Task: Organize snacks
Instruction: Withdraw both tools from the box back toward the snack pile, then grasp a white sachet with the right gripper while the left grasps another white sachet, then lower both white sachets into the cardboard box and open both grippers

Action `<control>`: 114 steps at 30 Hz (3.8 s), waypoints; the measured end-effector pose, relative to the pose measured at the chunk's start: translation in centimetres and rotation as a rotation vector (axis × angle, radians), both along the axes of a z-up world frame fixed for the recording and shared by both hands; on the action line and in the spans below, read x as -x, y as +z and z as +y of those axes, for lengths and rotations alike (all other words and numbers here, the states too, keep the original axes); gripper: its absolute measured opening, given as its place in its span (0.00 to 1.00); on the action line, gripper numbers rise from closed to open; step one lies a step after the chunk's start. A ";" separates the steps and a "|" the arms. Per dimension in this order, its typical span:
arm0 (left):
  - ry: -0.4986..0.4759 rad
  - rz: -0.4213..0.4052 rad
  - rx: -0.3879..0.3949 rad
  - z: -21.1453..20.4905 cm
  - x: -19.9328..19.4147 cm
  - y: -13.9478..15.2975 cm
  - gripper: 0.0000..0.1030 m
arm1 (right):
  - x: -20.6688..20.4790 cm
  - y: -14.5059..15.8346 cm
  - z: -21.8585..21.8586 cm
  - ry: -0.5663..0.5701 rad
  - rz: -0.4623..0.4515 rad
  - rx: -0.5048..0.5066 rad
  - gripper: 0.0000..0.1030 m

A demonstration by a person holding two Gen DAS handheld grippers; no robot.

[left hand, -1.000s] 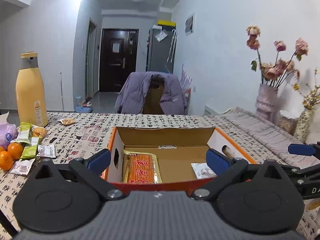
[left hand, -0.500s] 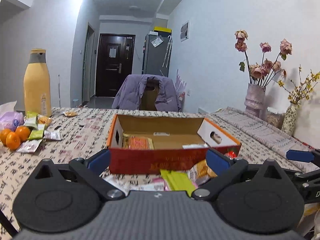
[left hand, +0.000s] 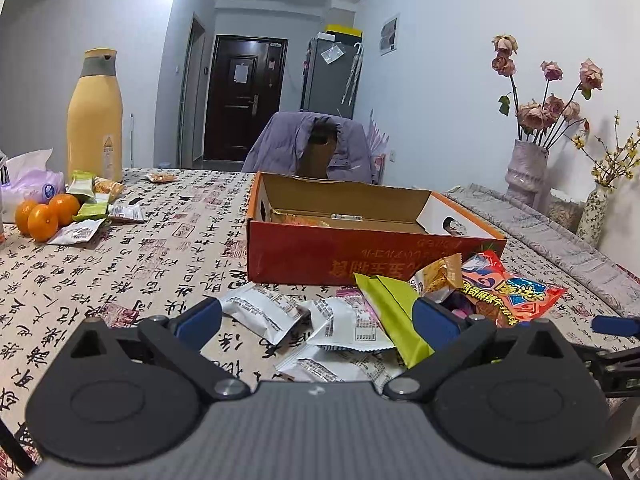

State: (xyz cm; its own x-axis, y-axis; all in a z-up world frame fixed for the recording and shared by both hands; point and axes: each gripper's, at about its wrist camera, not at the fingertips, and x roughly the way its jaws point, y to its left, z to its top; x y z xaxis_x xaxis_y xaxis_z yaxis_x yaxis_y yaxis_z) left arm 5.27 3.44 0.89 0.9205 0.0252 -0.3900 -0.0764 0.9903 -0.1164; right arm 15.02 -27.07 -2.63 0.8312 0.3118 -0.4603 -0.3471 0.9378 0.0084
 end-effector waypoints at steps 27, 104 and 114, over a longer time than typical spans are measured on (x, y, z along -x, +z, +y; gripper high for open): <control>0.005 0.020 0.005 0.4 -0.2 0.1 1.00 | -4.1 -2.1 0.7 0.009 0.097 0.042 0.53; 0.168 0.171 -0.095 2.7 -9.9 2.6 0.51 | -5.6 3.7 -0.7 -0.046 -0.118 -0.016 0.50; 0.125 0.106 -0.149 0.9 -12.4 5.7 0.51 | -9.1 6.5 1.1 0.016 -0.167 0.005 0.50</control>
